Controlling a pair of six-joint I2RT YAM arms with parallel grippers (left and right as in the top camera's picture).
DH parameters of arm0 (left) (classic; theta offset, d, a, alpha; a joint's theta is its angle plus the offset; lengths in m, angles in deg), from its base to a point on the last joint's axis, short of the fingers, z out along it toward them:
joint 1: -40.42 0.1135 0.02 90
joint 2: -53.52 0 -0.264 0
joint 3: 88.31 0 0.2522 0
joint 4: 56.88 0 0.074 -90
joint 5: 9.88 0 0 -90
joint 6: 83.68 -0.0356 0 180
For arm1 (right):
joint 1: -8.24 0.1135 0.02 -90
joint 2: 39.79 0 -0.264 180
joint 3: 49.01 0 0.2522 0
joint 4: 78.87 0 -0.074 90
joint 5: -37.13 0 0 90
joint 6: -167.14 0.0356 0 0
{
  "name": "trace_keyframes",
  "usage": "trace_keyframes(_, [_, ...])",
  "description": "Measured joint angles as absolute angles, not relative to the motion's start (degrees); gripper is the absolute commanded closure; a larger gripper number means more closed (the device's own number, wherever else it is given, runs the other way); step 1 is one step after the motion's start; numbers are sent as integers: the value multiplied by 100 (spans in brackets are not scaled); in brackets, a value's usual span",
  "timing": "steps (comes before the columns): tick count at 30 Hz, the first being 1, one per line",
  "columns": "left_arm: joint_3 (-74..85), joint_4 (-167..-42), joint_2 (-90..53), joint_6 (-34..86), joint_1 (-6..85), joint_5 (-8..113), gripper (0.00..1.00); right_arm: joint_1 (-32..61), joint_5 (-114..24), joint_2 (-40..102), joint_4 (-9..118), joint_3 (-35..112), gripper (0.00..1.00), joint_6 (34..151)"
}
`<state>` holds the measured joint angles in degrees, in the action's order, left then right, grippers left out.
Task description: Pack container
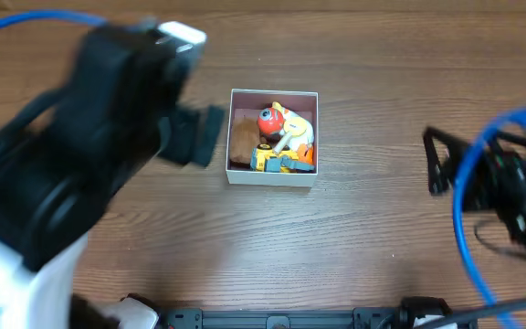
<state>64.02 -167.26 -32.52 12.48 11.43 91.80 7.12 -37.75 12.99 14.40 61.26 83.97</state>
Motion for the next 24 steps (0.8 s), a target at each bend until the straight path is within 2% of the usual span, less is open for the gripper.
trace_keyframes(3, [6419, -16735, -2583, 1438, 1143, 9467, 0, 710, -3789, 711, 1254, 6175, 0, 8329])
trace_keyframes(8, [5573, -16757, -2048, 1840, 1143, 10181, 0, 712, -3806, 678, 634, 6181, 0, 8307])
trace_keyframes(21, [5147, -16753, -2876, 1952, 1143, 10319, 0, 710, -3828, 682, 336, 6181, 0, 8307])
trace_keyframes(24, [5147, -16753, -3134, 1954, 1143, 10332, 0, 712, -4182, 682, 382, 6181, 0, 8309])
